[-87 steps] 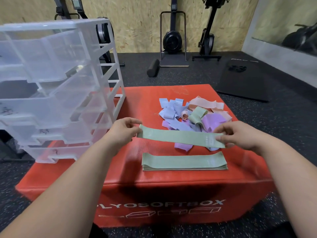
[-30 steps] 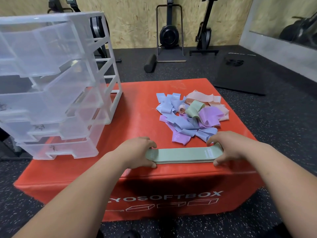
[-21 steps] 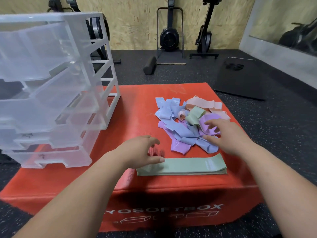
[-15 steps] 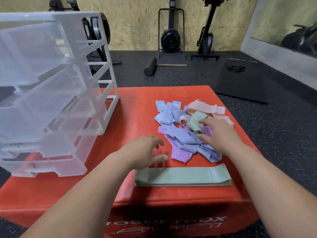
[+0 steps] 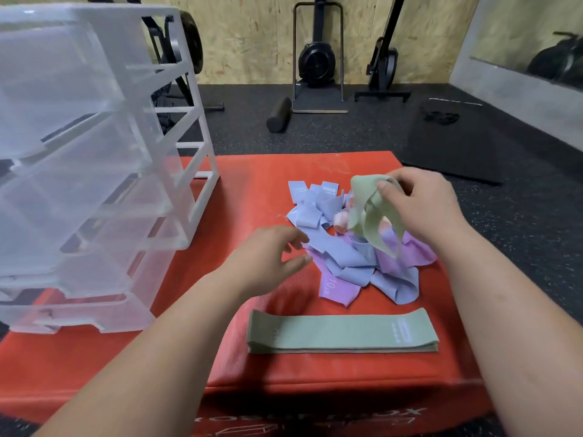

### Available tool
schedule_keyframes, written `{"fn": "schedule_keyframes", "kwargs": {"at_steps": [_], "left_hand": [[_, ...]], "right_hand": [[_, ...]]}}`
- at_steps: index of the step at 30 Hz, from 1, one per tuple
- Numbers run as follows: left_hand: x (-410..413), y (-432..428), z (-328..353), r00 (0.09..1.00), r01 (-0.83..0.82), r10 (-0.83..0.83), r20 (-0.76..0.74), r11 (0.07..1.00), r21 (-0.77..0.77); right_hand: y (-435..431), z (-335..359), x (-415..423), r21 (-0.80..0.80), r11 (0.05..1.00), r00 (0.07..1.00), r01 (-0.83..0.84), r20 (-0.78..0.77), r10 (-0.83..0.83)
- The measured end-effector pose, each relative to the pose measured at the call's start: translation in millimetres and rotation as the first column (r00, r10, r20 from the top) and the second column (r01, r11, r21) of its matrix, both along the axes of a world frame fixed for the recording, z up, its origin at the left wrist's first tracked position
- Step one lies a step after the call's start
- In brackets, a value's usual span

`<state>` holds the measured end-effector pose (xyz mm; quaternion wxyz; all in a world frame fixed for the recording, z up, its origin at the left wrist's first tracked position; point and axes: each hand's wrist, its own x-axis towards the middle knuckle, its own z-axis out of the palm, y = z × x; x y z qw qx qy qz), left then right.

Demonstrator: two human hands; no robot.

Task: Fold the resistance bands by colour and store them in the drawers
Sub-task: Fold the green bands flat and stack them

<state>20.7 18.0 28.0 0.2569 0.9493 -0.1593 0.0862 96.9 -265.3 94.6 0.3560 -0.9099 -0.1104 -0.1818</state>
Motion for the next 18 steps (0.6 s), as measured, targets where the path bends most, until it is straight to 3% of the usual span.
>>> {"fn": "schedule_keyframes", "kwargs": {"at_steps": [4, 7, 10, 14, 18], "left_hand": [[-3.4, -4.5, 6.1, 0.993, -0.036, 0.052, 0.105, 0.989, -0.141], [-9.6, -11.7, 14.5, 0.981, -0.074, 0.118, 0.152, 0.960, -0.270], [-18.1, -25.3, 24.3, 0.983, -0.076, 0.138, 0.121, 0.907, -0.415], [-26.4, -40.0, 27.7, 0.992, -0.061, 0.110, 0.068, 0.862, -0.504], [-23.3, -46.0, 24.9, 0.990, -0.073, 0.126, 0.060, 0.836, -0.544]], "right_hand": [[6.9, 20.4, -20.7, 0.263, 0.951, 0.986, -0.164, 0.001, 0.169], [10.4, 22.5, -34.0, 0.339, 0.908, 0.964, -0.244, -0.017, 0.266], [14.8, 11.8, -38.3, 0.280, 0.916, 0.950, -0.285, -0.047, 0.310], [22.2, -0.9, -44.1, 0.071, 0.938, 0.939, -0.338, -0.046, 0.341], [24.7, -2.5, -45.1, 0.075, 0.917, 0.917, -0.392, -0.051, 0.396]]}}
